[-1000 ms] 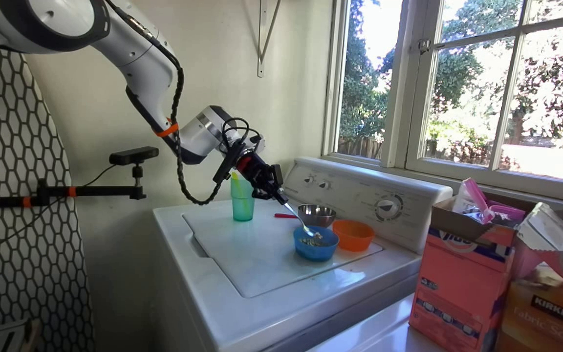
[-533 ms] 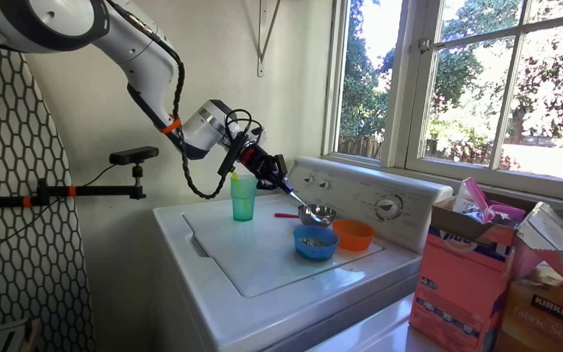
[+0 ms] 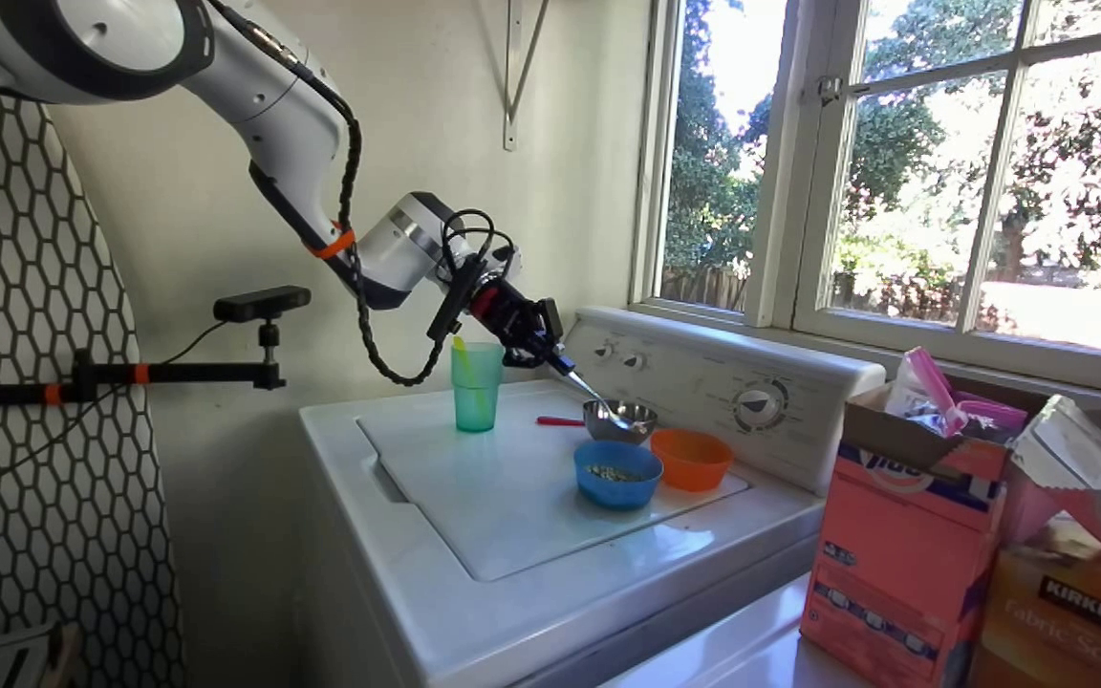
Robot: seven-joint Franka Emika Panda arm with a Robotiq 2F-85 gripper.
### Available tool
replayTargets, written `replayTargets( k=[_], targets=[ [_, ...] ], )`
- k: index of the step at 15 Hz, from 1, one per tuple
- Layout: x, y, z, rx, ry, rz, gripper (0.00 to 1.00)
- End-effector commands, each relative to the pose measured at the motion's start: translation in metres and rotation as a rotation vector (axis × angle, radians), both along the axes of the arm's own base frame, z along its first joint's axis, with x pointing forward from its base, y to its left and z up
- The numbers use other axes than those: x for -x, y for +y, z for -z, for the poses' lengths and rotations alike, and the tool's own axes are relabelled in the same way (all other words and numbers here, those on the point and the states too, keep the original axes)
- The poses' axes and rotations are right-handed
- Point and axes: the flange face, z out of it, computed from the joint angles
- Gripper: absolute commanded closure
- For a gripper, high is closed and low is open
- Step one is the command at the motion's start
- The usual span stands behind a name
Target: Use the silver spoon in the green cup to put some of the contents of the blue bowl into the orange bowl and put the spoon inside the silver bow
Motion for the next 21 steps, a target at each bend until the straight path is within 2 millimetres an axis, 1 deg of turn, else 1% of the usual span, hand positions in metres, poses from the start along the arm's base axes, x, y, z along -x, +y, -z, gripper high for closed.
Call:
replayTargets(
  k=[1,6,9,16,21],
  targets=[
    [-0.008,0.003,-0.009,0.014,-0.009,-0.031,0.99],
    [-0.027,0.007,-0.025,0.042,-0.015,-0.078,0.99],
    [-0.038,0.008,-0.029,0.051,-0.008,-0.104,0.99],
    [-0.063,0.006,-0.026,0.005,0.013,-0.175,0.99],
    [-0.075,-0.004,-0.020,-0.072,0.023,-0.193,0.99]
  ],
)
